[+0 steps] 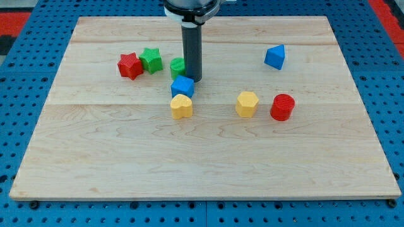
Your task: Move the green circle to the red star
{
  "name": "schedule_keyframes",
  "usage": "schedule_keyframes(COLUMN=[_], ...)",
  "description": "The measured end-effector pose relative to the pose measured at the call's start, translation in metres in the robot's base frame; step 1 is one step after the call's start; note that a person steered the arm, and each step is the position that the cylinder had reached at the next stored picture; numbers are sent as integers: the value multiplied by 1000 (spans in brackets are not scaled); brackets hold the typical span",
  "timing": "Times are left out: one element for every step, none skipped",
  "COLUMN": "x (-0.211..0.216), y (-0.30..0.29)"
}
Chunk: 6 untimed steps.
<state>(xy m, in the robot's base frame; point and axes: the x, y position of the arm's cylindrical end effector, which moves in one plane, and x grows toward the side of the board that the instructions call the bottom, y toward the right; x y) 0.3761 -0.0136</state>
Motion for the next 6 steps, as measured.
schedule_keyframes(x=[-17,-18,-18,-18,-16,-4], y=[10,-8,-44,-62,-64,-62])
